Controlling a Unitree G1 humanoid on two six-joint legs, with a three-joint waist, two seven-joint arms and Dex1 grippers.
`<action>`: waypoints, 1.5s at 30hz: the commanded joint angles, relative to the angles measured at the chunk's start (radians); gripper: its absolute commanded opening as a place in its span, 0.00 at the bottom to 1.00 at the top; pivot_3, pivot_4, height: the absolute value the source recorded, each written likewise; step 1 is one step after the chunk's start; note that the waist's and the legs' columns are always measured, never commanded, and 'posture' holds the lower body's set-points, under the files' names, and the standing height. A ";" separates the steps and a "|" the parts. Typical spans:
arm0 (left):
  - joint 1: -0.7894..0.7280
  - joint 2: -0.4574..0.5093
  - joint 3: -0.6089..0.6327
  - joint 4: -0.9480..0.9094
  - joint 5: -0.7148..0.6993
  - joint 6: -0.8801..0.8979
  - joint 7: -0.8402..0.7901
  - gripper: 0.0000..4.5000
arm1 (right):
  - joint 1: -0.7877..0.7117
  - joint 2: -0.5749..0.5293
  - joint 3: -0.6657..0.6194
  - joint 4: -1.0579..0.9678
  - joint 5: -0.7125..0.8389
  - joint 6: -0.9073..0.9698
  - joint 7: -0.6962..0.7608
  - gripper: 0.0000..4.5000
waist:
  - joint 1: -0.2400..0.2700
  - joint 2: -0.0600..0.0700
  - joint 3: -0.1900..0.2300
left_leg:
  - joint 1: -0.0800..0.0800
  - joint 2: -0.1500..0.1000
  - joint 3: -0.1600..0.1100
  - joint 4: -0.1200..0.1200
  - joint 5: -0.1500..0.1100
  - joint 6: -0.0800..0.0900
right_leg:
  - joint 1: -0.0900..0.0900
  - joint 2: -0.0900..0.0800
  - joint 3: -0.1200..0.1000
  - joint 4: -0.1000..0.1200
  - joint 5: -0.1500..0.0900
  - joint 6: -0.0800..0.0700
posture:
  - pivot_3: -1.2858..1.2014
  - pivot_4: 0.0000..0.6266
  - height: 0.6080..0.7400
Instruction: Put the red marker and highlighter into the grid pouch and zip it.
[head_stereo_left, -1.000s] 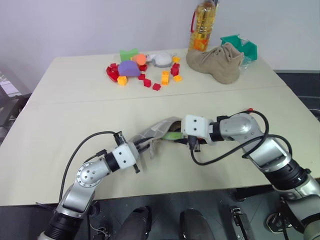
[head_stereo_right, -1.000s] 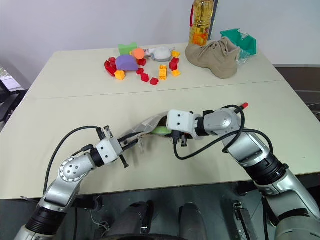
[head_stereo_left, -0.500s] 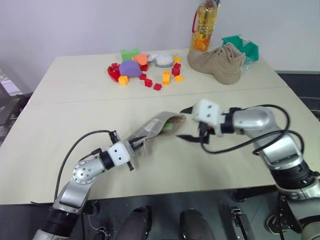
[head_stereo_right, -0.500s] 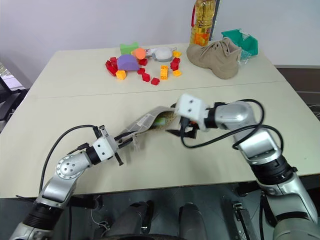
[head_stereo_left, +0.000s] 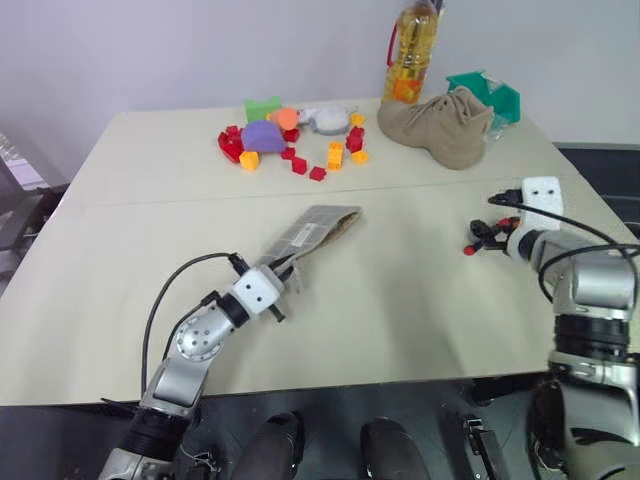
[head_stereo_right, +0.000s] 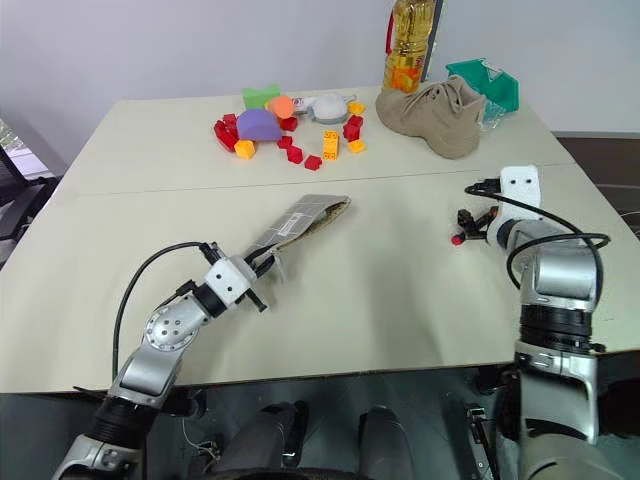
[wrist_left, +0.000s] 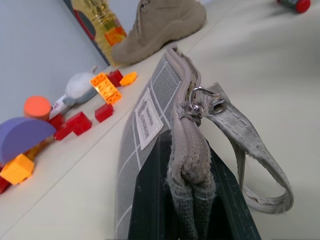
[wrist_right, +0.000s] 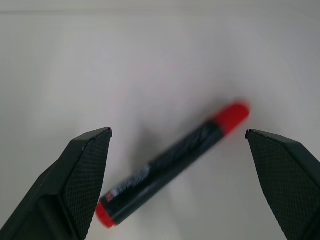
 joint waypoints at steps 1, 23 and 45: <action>-0.021 -0.008 -0.011 -0.007 -0.008 -0.018 -0.004 0.00 | -0.059 0.054 -0.070 0.029 0.010 0.014 -0.113 0.99 | -0.001 0.000 0.000 | 0.000 0.000 0.000 0.001 0.000 0.000 | 0.000 0.000 0.000 0.001 0.000 0.000 | 0.52 0.24 1.00; -0.051 -0.008 0.055 -0.006 -0.092 0.014 0.000 0.00 | 0.022 -0.183 0.407 -0.223 -0.033 -0.376 0.287 0.07 | -0.021 0.003 0.001 | -0.001 0.000 0.000 0.003 -0.001 0.002 | 0.000 0.000 0.000 0.002 0.000 0.001 | 0.52 0.24 1.00; -0.062 0.019 0.027 0.016 -0.098 -0.024 -0.076 0.00 | 0.071 -0.316 0.556 -0.343 -0.152 -0.681 0.577 0.07 | -0.015 0.000 0.002 | -0.001 -0.001 -0.001 0.007 -0.002 0.003 | 0.002 -0.001 -0.001 0.001 -0.001 0.002 | 0.52 0.24 1.00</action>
